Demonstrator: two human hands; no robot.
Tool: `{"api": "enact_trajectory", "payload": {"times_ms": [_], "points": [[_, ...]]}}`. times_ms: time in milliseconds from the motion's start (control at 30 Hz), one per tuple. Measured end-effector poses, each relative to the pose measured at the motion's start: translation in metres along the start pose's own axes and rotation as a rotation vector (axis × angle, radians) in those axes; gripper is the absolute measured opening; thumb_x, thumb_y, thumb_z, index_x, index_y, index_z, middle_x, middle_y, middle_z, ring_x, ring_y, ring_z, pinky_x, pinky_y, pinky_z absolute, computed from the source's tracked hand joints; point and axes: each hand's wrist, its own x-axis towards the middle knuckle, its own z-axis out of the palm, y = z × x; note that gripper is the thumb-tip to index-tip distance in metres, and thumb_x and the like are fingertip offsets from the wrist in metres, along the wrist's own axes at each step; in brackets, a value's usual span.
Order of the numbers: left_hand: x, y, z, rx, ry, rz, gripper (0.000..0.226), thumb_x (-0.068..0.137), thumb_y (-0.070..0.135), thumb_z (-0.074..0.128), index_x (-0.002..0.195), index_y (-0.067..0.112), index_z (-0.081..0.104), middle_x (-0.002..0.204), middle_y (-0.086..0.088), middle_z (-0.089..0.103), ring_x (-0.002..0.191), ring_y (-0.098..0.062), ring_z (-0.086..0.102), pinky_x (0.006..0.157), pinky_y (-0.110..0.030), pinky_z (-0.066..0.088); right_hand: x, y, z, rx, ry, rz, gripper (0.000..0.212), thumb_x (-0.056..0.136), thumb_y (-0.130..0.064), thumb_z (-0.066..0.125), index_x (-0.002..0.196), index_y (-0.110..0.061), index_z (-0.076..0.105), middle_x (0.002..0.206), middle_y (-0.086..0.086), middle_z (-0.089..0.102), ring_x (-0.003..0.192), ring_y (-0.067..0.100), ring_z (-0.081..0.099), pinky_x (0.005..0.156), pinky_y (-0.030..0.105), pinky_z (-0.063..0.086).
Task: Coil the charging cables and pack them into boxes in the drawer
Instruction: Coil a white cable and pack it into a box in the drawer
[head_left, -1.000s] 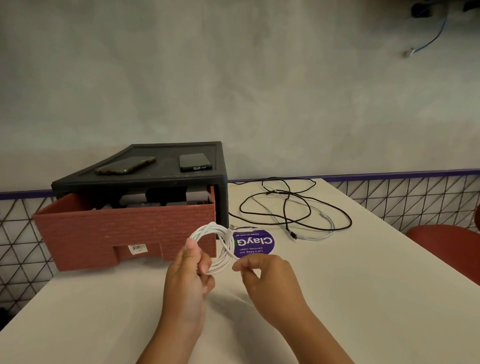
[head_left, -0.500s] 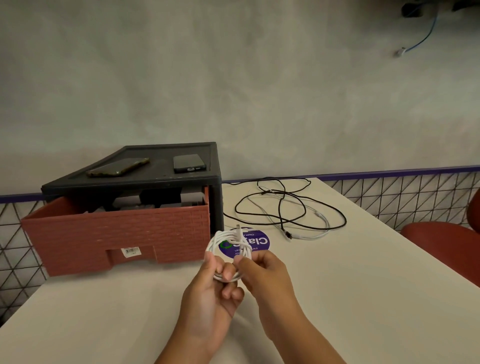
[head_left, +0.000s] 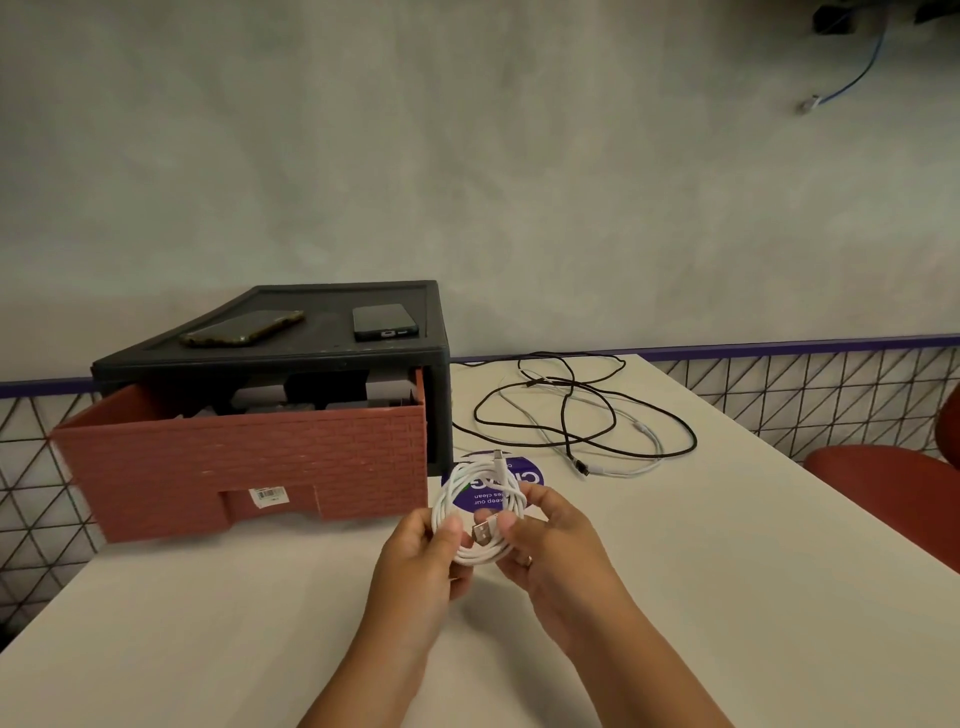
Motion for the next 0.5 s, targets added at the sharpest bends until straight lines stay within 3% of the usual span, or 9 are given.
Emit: {"api": "enact_trajectory", "payload": {"times_ms": [133, 333, 500], "points": [[0.0011, -0.0024, 0.0006, -0.008, -0.023, -0.022, 0.015, 0.095, 0.014, 0.05, 0.089, 0.012, 0.063, 0.074, -0.006, 0.065, 0.061, -0.014, 0.054, 0.058, -0.027, 0.048, 0.0017, -0.0012, -0.0007, 0.096, -0.033, 0.084, 0.024, 0.091, 0.004, 0.046, 0.106, -0.009, 0.06, 0.084, 0.011, 0.071, 0.072, 0.02, 0.065, 0.066, 0.03, 0.049], [-0.0013, 0.0006, 0.0019, -0.069, -0.074, -0.037, 0.02, 0.095, 0.012, 0.049, 0.077, 0.009, 0.059, 0.071, -0.006, 0.066, 0.05, -0.006, 0.056, 0.05, -0.02, 0.049, -0.0008, -0.0065, 0.0044, 0.287, -0.064, 0.213, 0.02, 0.098, -0.013, 0.039, 0.096, -0.007, 0.058, 0.054, 0.004, 0.051, 0.056, 0.021, 0.055, 0.068, 0.036, 0.044], [-0.0044, -0.0003, 0.0064, -0.069, -0.117, -0.003, 0.02, 0.095, 0.013, 0.049, 0.078, 0.006, 0.058, 0.071, -0.01, 0.065, 0.055, -0.009, 0.057, 0.053, -0.02, 0.049, -0.0021, -0.0086, 0.0021, 0.089, -0.042, 0.13, 0.012, 0.088, 0.0, 0.049, 0.09, -0.01, 0.056, 0.047, 0.001, 0.043, 0.048, 0.014, 0.051, 0.06, 0.029, 0.044]]}}
